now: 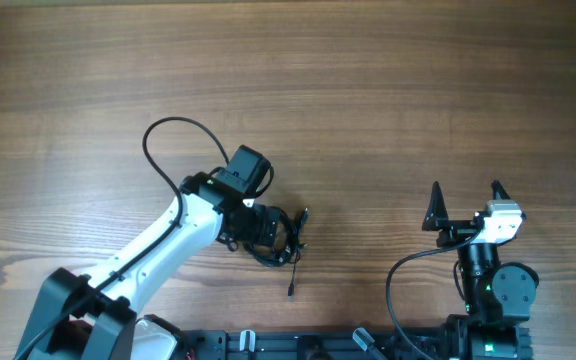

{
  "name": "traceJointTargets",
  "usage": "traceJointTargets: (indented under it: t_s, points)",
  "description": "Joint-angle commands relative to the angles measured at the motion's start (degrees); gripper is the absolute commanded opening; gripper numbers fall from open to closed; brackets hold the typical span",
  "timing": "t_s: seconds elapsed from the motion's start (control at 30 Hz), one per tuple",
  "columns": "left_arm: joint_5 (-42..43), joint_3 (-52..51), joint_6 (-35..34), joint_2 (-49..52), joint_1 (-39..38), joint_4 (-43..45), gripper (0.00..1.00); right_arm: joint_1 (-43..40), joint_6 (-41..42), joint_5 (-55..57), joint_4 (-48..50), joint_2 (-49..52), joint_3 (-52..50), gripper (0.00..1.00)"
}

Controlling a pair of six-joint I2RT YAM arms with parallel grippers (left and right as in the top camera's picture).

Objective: Untangle cables
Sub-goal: 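Move the left gripper over the black cable bundle and lower, then close the left gripper on the cable bundle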

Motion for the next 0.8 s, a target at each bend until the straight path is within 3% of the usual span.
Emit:
traceJointTargets:
  t_s: [0.0,0.27,0.4,0.47,0.77]
  points:
    - [-3.6,-2.9,-0.9,0.2,-0.3,1.2,1.00,-0.1,0.7,0.8,0.1,-0.5,-0.1,1.00]
    - [-4.7,-6.5,-0.9,0.3,-0.3,7.4,0.98,-0.1,0.7,0.7,0.1,-0.5,-0.1,1.00]
    - [-4.8,-7.0,-0.9,0.3,-0.3,8.3,0.90,-0.1,0.7,0.7,0.2,-0.5,-0.1,1.00]
    - [-4.8,-7.8,-1.4,0.3,-0.3,9.4,0.79,-0.1,0.7,0.7,0.1,-0.5,-0.1,1.00]
    - [-4.7,-9.1,-1.4,0.3,-0.3,11.8,0.78,-0.1,0.7,0.7,0.1,-0.5,-0.1,1.00]
